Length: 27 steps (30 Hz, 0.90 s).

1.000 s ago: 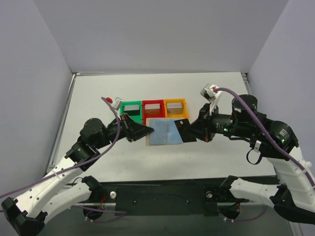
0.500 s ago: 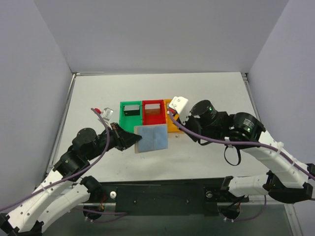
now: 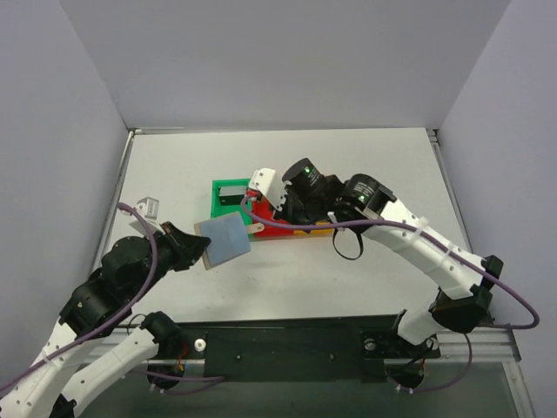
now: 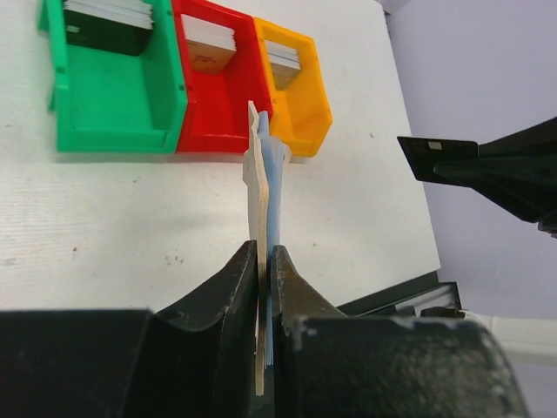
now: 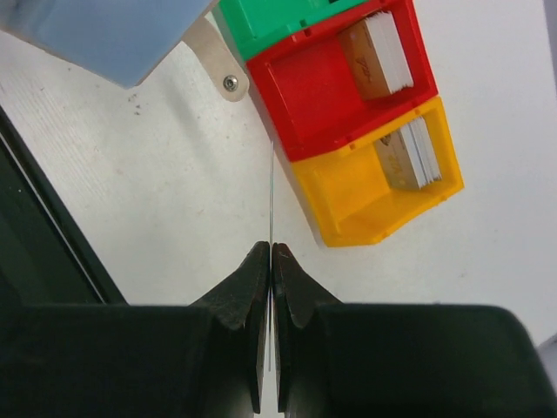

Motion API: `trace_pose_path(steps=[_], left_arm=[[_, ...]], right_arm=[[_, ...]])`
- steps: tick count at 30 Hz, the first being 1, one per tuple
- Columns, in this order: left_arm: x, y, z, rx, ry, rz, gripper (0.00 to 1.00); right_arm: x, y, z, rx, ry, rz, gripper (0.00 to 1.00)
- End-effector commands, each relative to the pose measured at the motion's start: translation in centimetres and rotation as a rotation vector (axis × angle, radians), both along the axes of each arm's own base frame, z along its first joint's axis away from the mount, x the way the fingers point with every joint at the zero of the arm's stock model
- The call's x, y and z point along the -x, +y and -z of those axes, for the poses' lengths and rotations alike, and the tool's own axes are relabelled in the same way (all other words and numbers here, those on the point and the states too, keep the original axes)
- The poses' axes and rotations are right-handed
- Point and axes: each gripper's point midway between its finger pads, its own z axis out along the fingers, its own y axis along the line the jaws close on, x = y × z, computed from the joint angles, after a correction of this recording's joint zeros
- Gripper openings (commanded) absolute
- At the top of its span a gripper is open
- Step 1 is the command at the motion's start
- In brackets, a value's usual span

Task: Take the credit cards out of the card holder
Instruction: Place the credit card in the storage box.

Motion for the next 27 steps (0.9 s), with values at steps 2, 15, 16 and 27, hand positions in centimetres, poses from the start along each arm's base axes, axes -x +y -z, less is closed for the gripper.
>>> trace_pose_path(steps=[2,15,16,27], left_arm=[[0.5,3.4,0.0,-0.021,0.007,-0.137,0.00],[0.8,7.7,-3.3,-0.007,-0.041,-0.323,0.00],[1.0,8.1,-3.4,-0.013,-0.039,-0.330,0.00],[2.3,11.0,-6.5,0.009,-0.078,-0.397,0.00]], right_arm=[[-2.0,2.6,0.7,-0.107,0.091,-0.057,0.00],[-6.0,7.5,5.7,-0.080,0.098,-0.189,0.00],[-6.8,8.1,6.0,-0.082,0.074,-0.183,0.00],[-11.4,13.5,9.6,-0.009,-0.112,-0.317,0.00]])
